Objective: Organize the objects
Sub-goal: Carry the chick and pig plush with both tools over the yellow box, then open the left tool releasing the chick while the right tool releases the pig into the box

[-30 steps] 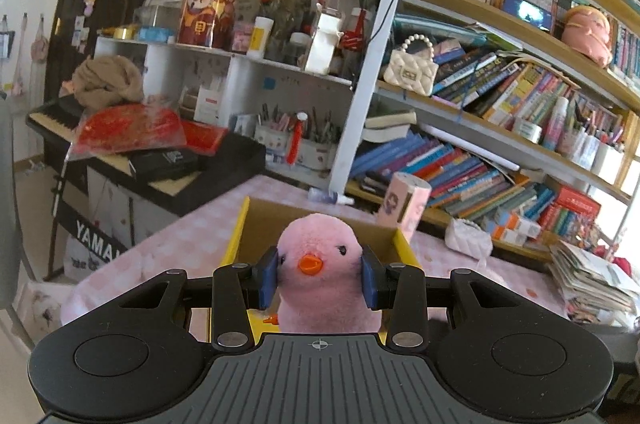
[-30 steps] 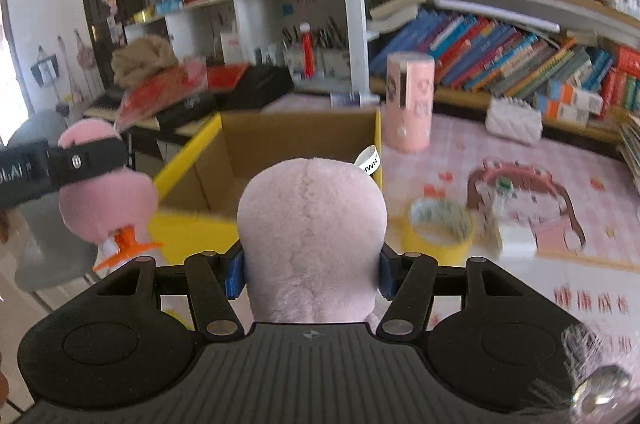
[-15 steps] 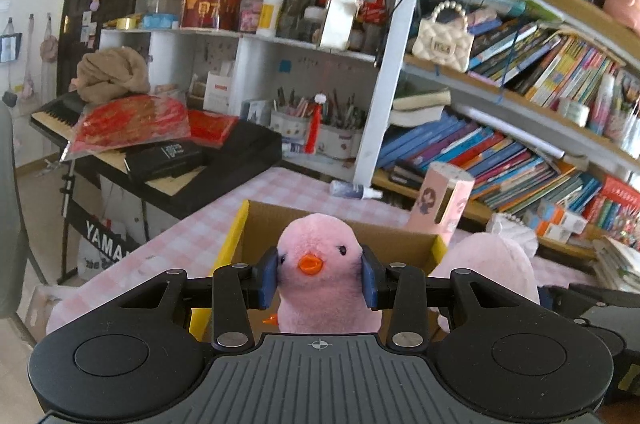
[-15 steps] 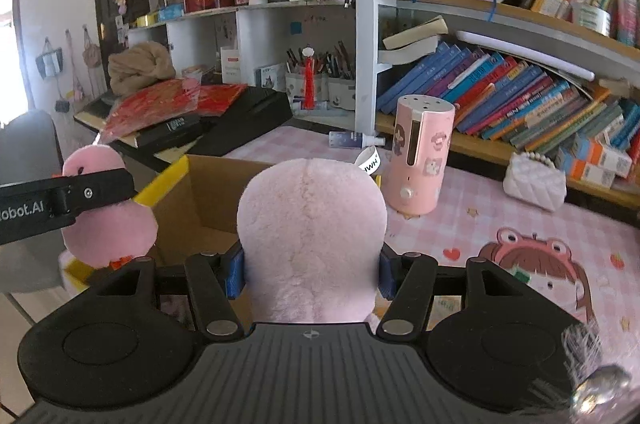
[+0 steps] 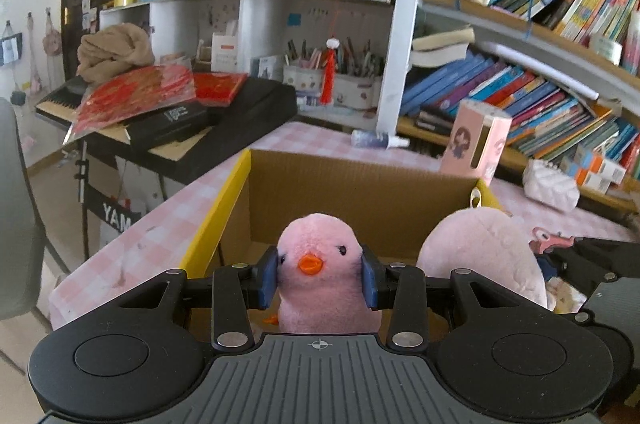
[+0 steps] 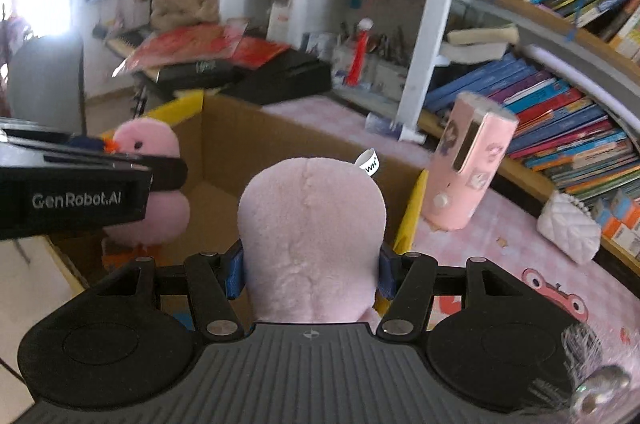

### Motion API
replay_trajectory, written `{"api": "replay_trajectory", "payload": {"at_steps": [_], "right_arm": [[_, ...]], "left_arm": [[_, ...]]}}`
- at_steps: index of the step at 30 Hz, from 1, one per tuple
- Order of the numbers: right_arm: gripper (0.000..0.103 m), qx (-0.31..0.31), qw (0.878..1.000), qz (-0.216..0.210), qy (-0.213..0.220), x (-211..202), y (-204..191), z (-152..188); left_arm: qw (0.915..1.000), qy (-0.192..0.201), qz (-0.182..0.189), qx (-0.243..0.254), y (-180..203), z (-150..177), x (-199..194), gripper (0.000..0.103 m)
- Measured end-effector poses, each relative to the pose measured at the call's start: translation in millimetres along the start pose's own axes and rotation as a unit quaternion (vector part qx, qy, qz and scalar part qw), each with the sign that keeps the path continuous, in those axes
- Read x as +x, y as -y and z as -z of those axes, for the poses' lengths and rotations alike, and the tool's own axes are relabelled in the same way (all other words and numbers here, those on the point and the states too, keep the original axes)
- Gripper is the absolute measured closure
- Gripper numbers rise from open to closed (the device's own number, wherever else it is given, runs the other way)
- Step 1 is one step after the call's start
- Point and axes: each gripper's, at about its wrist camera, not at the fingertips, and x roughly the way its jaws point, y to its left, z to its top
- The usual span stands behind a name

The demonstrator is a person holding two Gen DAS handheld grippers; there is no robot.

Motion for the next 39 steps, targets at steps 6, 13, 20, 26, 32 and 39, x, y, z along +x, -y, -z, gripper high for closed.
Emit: {"api": "replay_trajectory", "payload": {"at_steps": [6,13,20,26,32,39], "right_arm": [[0.045,-0.036,0.999,-0.022,0.0,8,-1,3],[0.045,-0.066,0.996,-0.059,-0.009,17,5,-3],[0.045,-0.099,0.993,-0.066,-0.015,26,7,-7],[0.043,-0.103,0.992,-0.071,-0.019,27,7,-8],[0.032,-0.09,0.993,-0.071,-0.009,22,10,-8],[0.018,-0.061,0.996,-0.052,0.034,0,14,-10]], "left_arm": [[0.9998,-0.015,-0.013,0.002,2,3,8,0.064],[0.9995,-0.021,-0.021,0.011,8,3,16,0.064],[0.9986,-0.039,-0.034,0.007,9,5,25,0.064],[0.9985,-0.039,-0.039,0.004,10,5,25,0.061],[0.9993,-0.007,-0.035,0.012,13,-2,13,0.04],[0.9992,0.028,-0.028,0.009,13,-11,-12,0.023]]}}
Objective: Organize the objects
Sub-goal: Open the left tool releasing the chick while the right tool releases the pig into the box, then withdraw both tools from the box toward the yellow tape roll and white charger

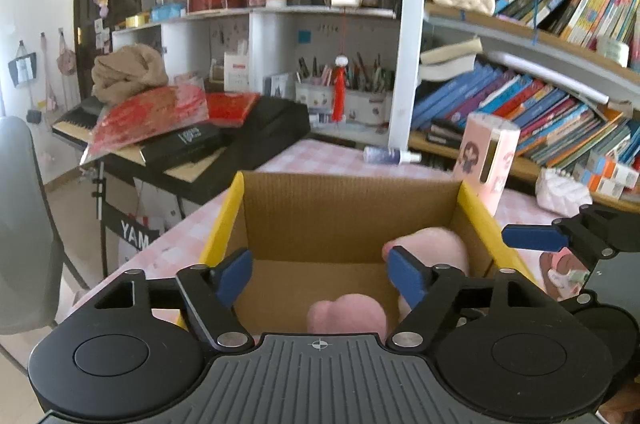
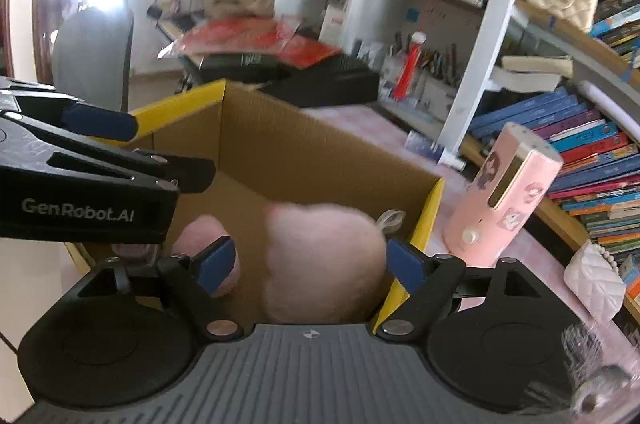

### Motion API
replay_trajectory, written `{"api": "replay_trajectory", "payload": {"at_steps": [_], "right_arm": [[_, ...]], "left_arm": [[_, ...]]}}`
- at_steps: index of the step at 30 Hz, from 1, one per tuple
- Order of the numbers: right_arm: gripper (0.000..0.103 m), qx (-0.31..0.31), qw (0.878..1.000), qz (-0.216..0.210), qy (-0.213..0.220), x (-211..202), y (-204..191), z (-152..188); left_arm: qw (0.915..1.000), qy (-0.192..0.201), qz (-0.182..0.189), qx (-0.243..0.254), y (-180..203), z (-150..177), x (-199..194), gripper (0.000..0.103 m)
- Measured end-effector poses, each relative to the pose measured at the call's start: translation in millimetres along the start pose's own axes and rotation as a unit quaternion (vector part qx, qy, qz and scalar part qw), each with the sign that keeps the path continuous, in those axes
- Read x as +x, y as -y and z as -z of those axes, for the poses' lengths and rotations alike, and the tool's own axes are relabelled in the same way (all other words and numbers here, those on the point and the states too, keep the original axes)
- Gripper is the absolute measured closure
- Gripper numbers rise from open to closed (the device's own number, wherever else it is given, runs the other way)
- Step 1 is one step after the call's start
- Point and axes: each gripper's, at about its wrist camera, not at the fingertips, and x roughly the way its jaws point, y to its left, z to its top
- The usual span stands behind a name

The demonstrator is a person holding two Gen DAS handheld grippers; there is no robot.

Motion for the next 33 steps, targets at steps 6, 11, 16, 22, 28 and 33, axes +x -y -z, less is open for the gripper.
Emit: {"api": "replay_trajectory", "payload": {"at_steps": [6,11,16,22,28,33], "right_arm": [[0.015,0.036,0.998,0.036,0.033,-26,1,-4],[0.013,0.063,0.995,0.069,0.044,-46,0,-1],[0.012,0.091,0.989,0.106,0.049,-64,-2,6],[0.01,0.123,0.982,0.141,0.04,-84,-12,19],[0.008,0.141,0.979,0.149,0.014,-99,-31,32],[0.008,0.141,0.978,0.154,-0.01,-108,-52,44]], "left_arm": [[0.9996,0.026,0.004,-0.007,-5,-3,-24,0.016],[0.9993,0.034,0.005,-0.013,-12,1,-39,0.012],[0.9992,0.035,0.005,-0.018,-20,10,-53,0.01],[0.9991,0.039,-0.004,-0.017,-31,21,-69,0.006],[0.9992,0.034,-0.001,-0.021,-41,31,-84,0.005],[0.9997,0.019,0.004,-0.012,-45,44,-97,0.004]]}}
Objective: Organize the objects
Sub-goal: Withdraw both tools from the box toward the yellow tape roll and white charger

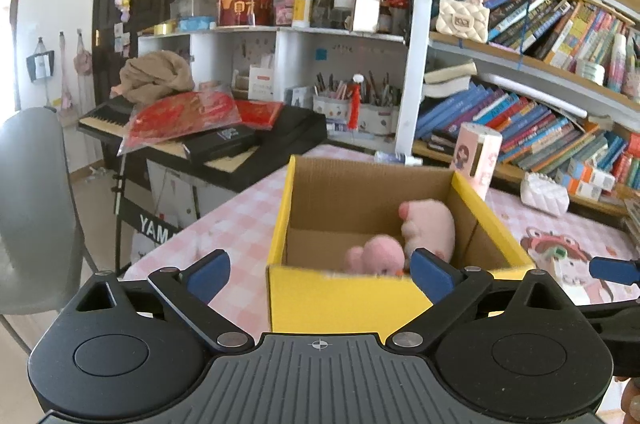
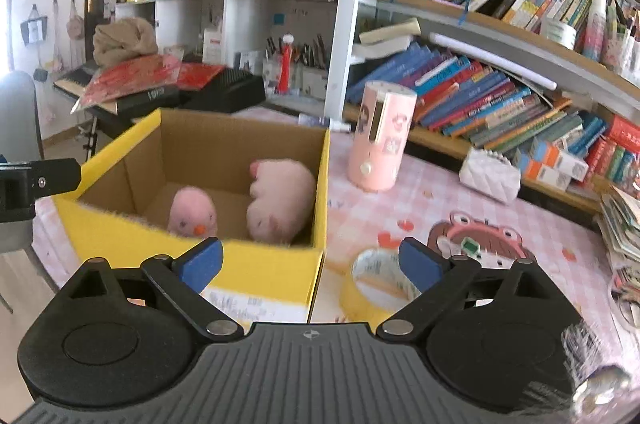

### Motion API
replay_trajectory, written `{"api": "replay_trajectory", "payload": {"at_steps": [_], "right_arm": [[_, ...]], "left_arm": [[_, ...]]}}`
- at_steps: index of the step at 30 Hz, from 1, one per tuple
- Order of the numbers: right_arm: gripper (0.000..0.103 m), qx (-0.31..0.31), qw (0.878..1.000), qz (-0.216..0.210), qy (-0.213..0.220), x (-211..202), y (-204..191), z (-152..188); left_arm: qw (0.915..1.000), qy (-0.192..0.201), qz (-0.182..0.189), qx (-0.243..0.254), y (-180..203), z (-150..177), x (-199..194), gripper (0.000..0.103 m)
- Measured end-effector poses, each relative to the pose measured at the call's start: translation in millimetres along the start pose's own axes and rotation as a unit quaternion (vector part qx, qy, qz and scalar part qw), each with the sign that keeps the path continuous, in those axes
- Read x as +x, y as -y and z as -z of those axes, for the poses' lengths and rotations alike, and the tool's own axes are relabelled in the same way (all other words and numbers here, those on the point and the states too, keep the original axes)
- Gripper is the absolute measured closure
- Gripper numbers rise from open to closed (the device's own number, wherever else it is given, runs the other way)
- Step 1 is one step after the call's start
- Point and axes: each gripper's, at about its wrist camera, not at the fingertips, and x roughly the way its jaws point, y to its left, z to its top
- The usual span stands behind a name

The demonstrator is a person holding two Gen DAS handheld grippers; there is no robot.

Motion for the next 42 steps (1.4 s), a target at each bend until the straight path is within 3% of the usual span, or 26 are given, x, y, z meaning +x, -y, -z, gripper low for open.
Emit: {"api": "replay_trajectory", "payload": {"at_steps": [20,42], "right_arm": [[0.007,0.02,0.997,0.025,-0.069,-51,-31,62],[0.006,0.093,0.984,0.112,-0.106,-89,1,101]], "left_arm": [[0.9949,-0.08,0.037,0.05,-1,53,-41,0.003],[0.9808,-0.117,0.12,0.101,37,71,-46,0.002]]}}
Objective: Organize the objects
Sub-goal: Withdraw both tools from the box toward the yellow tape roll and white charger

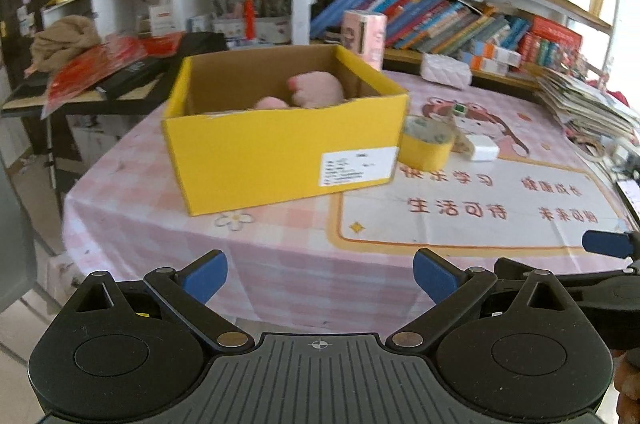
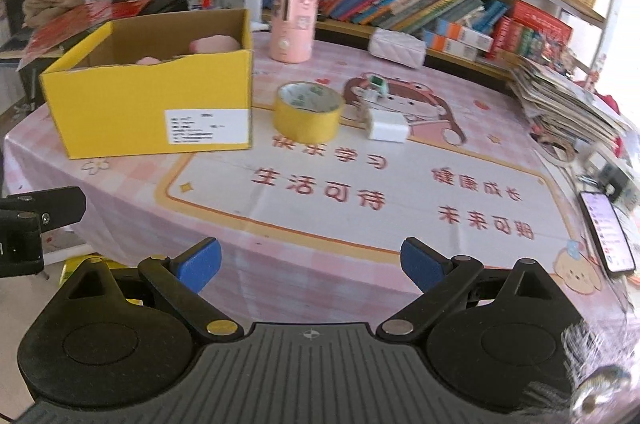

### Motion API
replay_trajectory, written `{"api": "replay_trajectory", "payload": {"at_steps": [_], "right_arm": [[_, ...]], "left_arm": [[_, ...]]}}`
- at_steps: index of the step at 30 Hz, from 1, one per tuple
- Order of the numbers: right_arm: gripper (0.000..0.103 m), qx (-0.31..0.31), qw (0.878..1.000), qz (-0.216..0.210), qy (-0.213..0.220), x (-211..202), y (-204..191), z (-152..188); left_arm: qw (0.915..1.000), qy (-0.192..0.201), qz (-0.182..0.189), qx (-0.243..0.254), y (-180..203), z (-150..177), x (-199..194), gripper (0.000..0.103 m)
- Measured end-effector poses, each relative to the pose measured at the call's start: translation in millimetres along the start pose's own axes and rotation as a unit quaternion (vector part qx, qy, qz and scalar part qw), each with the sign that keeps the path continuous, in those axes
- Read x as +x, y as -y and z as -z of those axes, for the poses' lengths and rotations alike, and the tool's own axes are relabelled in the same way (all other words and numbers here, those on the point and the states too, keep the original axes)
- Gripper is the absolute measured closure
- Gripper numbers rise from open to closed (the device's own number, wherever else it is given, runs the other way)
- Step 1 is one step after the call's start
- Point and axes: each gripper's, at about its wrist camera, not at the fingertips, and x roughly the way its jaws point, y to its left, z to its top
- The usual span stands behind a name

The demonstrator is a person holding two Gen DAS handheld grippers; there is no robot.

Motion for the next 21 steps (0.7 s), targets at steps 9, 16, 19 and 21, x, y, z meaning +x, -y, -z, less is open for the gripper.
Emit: {"api": "replay_trajectory", "payload": {"at_steps": [9,16,19,21], "right_arm": [[0.006,0.026,0.999,0.03,-0.009,4,27,3],[0.006,0.041,0.998,0.048,-0.017,13,53,1],[0.006,0.047,0.997,0.053,-0.02,20,66,-2],[0.006,0.049,0.997,0.056,-0.024,26,74,-5]], "left_arm": [[0.9992,-0.007,0.031,0.025,26,-8,16,0.002],[0.9979,-0.014,0.049,0.04,54,-18,35,0.002],[0.9974,-0.015,0.054,0.045,66,-25,43,0.002],[0.9972,-0.018,0.056,0.046,73,-29,50,0.002]]}}
